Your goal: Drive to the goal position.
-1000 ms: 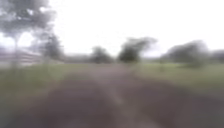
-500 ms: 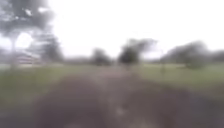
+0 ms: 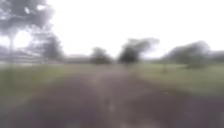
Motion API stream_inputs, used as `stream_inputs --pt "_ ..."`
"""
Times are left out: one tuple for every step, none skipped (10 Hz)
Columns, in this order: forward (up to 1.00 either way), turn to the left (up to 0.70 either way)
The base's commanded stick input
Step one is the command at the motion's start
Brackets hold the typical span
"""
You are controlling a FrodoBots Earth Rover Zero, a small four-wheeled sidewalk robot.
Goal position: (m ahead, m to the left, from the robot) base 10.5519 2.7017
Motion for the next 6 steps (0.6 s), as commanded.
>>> stream_inputs --pt "0.7 0.0" --pt "0.7 0.0" --pt "0.7 0.0" --pt "0.7 0.0" --pt "0.7 0.0" --pt "0.7 0.0"
